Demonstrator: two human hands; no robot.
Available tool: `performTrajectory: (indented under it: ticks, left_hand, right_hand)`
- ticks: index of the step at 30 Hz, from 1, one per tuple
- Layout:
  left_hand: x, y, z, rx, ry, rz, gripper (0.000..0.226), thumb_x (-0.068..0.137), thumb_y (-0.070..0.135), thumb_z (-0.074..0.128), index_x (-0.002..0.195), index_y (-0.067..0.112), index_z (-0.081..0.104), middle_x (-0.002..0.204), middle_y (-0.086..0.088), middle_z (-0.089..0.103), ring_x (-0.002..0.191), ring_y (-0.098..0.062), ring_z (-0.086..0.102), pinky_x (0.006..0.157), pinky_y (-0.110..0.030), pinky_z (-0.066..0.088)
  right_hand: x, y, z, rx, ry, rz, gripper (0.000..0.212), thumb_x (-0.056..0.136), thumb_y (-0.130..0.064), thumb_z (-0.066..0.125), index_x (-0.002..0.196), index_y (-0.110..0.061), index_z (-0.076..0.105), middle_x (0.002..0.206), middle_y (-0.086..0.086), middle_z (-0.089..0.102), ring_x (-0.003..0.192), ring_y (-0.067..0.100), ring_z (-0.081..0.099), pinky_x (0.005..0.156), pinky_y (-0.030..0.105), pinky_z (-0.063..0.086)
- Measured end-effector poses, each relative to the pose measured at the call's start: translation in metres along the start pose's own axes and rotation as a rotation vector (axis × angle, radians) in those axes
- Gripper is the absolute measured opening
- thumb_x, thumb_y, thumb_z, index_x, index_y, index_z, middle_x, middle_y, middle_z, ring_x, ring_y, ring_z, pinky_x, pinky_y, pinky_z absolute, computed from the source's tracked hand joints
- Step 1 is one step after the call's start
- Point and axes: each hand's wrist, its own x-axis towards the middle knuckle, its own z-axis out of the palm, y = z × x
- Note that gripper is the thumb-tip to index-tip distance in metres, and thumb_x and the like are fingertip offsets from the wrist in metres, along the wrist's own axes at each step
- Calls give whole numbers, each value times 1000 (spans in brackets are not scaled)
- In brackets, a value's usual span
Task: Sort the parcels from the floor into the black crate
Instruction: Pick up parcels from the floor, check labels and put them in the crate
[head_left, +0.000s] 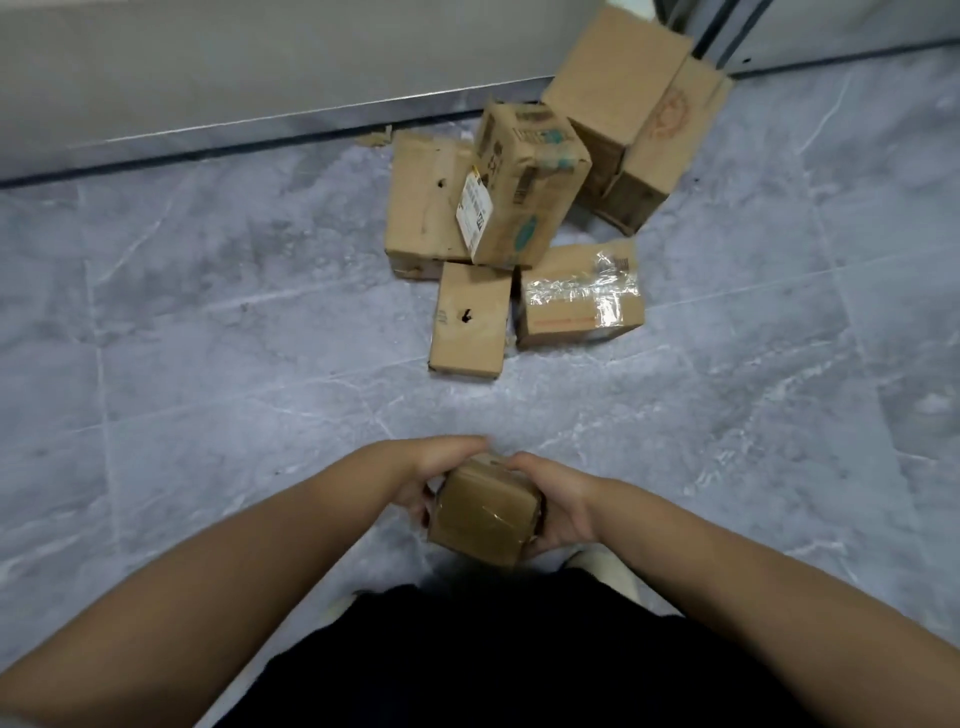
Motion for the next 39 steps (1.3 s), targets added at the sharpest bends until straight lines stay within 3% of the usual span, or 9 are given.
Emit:
performTrajectory:
  ticks: [7, 10, 16, 22, 26, 29, 32, 35, 39]
  left_hand:
    - [-189, 40, 12, -248, 221, 376, 64, 89, 48, 54, 142, 22, 30, 129, -7, 53, 108, -25, 59, 85, -36, 51]
    - [-297, 57, 12, -402, 274, 567, 51, 94, 37, 50, 140, 20, 35, 132, -5, 52, 106, -23, 58, 94, -37, 48]
    - [-522, 80, 15, -770, 424, 803, 42, 98, 31, 44, 137, 18, 36, 113, -3, 52, 107, -21, 52, 73, -29, 42]
    - [-728, 98, 17, -724, 429, 1011, 78, 89, 34, 60, 149, 20, 12, 119, 2, 54, 93, -20, 59, 62, -32, 53]
    - [-835, 103, 25, -551, 187, 1116, 54, 84, 57, 52, 123, 20, 58, 101, -4, 73, 89, -22, 71, 67, -41, 58]
    - [-892, 107, 28, -438, 244, 1247, 47, 85, 57, 51, 118, 25, 61, 115, 1, 68, 105, -22, 63, 86, -45, 52]
    - [-937, 109, 35, -454, 360, 1380, 40, 87, 49, 56, 119, 25, 57, 115, 2, 66, 103, -19, 62, 83, -39, 53]
    - [-968, 109, 41, -442, 496, 1519, 41, 88, 40, 58, 125, 23, 50, 106, 2, 66, 89, -12, 62, 66, -25, 49]
    - [-997, 110, 49, -362, 481, 1561, 32, 93, 38, 47, 123, 32, 52, 114, 10, 62, 97, -10, 53, 96, -37, 28]
  right_hand:
    - [-182, -33, 80, 3, 207, -364, 44, 90, -34, 52, 131, -28, 37, 113, 5, 60, 96, 20, 61, 69, 41, 57]
    - [-286, -53, 121, 12, 213, -531, 44, 91, -28, 53, 130, -35, 35, 117, -2, 58, 97, 17, 58, 77, 42, 55]
    - [-493, -81, 198, 58, 193, -821, 59, 92, -29, 57, 143, -27, 28, 137, 4, 50, 109, 23, 58, 85, 46, 53]
    - [-684, -108, 271, -6, 95, -1132, 53, 92, -23, 55, 141, -24, 35, 132, 9, 52, 105, 25, 56, 68, 37, 53]
    - [-780, -125, 318, -11, 4, -1295, 25, 92, -23, 46, 116, -27, 54, 109, 6, 62, 89, 21, 58, 59, 27, 52]
    - [-834, -136, 347, -95, 36, -1430, 17, 88, -24, 46, 101, -30, 55, 98, 0, 61, 83, 17, 58, 59, 26, 51]
    - [-875, -145, 369, -212, 174, -1570, 45, 87, -22, 47, 130, -35, 42, 115, -3, 58, 98, 16, 58, 86, 38, 52]
    - [-906, -144, 386, -258, 189, -1649, 74, 86, -29, 53, 147, -39, 13, 122, -6, 48, 93, 6, 54, 87, 35, 48]
    - [-929, -136, 398, -296, 18, -1688, 81, 74, -49, 68, 141, -37, 24, 118, -13, 56, 96, 4, 59, 77, 31, 55]
